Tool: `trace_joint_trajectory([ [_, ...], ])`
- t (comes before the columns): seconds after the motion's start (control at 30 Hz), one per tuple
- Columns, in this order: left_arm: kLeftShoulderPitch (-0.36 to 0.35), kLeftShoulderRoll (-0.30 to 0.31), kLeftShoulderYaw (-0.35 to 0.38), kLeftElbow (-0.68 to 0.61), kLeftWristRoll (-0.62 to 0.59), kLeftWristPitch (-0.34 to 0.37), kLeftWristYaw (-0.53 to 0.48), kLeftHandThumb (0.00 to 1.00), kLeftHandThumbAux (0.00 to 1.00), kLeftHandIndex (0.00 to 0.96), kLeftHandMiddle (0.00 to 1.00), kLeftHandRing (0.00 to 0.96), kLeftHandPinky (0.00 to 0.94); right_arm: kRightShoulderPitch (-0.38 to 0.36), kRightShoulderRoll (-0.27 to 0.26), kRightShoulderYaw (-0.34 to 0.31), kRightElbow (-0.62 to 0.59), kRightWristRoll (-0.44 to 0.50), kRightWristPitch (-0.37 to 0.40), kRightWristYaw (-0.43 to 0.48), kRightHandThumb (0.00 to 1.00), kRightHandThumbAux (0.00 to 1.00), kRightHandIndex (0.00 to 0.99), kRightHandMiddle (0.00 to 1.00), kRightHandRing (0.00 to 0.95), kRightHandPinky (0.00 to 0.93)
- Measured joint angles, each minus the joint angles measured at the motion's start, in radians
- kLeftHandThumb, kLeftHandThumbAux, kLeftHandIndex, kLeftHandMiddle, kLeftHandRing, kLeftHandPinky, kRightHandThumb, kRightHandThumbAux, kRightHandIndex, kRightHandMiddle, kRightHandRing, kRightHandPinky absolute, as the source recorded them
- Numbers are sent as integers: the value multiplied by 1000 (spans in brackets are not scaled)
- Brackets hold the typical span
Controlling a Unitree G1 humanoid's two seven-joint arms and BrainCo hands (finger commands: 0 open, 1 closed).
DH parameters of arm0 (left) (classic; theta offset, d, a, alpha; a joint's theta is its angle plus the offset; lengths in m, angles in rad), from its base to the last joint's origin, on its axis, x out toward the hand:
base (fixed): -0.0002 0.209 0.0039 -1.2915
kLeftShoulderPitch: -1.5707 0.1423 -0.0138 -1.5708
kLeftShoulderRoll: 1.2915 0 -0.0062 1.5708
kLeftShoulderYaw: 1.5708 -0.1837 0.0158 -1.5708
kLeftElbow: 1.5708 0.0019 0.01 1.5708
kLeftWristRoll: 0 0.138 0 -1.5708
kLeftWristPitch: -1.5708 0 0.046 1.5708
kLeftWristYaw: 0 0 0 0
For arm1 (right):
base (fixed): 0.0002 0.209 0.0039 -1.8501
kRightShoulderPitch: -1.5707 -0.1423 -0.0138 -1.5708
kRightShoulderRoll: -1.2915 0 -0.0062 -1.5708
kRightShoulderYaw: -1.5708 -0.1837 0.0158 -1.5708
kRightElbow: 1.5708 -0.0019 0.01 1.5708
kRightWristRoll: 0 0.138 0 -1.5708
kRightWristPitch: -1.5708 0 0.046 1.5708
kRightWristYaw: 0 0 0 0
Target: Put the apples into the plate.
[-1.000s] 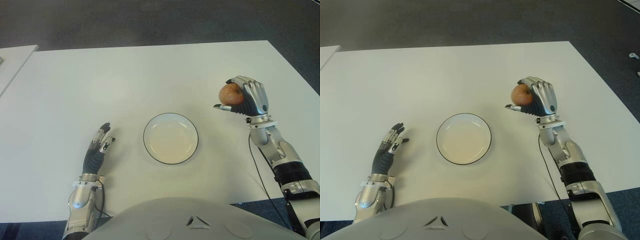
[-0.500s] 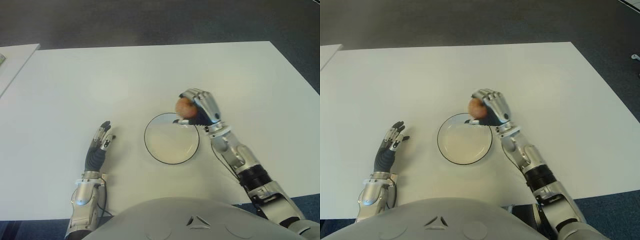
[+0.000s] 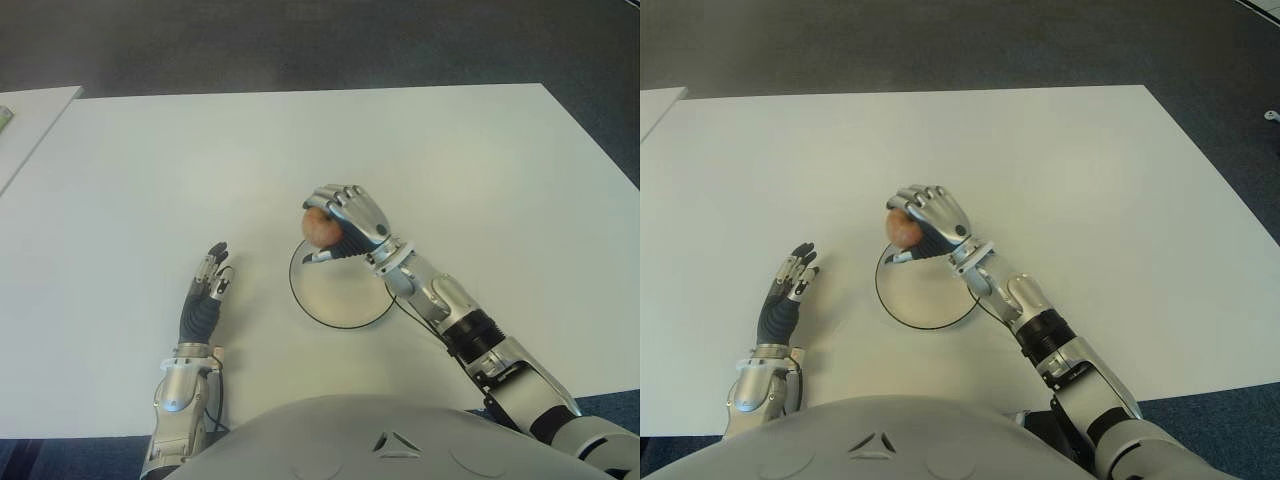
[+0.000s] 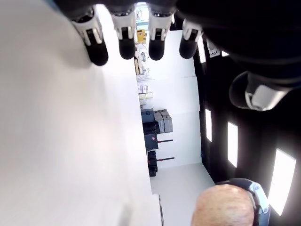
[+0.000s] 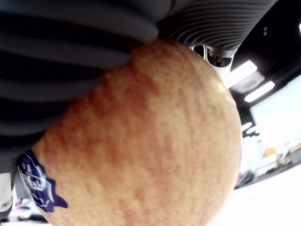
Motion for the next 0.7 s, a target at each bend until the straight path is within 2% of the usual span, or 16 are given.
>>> trace_joint_trajectory([
  [0.17,7,-3,-2,-5,0,0,5,54,346,0,0,0,0,9,-8,13,11,-7,-7,0,960,576,775,822,841,838],
  [0.47,14,-15,-3,-9,-1,-1,10,36,395,0,0,0,0,30,-37,2,7,33,-13,28,987,584,786,825,835,824],
  [0.7,14,-14,-4,1,0,-17,10,29,388,0,0,0,0,38,-45,-7,7,42,-15,31,979,585,787,825,836,834],
])
